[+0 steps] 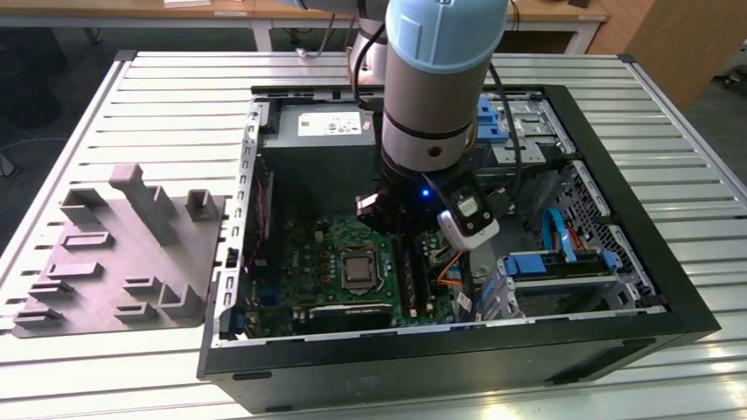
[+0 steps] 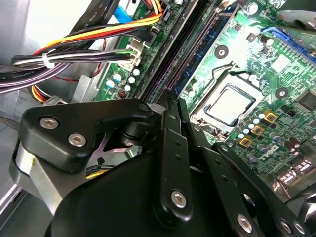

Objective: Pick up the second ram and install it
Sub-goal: 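Insert the second ram into the second slot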

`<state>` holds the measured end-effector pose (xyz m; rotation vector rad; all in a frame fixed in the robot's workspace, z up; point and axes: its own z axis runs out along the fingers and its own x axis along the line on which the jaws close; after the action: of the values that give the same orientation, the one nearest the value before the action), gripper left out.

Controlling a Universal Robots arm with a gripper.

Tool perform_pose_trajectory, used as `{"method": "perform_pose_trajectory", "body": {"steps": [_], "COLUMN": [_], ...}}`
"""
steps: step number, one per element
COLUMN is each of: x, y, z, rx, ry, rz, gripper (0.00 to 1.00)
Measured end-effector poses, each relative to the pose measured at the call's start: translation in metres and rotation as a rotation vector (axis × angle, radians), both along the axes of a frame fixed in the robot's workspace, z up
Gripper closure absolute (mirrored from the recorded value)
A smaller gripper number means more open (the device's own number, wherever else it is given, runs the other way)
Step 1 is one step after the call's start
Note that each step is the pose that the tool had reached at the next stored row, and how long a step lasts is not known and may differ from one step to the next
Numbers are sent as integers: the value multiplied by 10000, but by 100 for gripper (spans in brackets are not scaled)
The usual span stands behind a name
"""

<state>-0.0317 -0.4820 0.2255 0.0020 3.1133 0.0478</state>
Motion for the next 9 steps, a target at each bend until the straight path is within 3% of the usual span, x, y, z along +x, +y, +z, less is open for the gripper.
{"method": "perform_pose_trajectory", "body": {"steps": [9], "x": [-2], "y": [-1], "z": [-16], "rx": [-2], "ry": [1], "rz": [-12], "gripper": [87]}}
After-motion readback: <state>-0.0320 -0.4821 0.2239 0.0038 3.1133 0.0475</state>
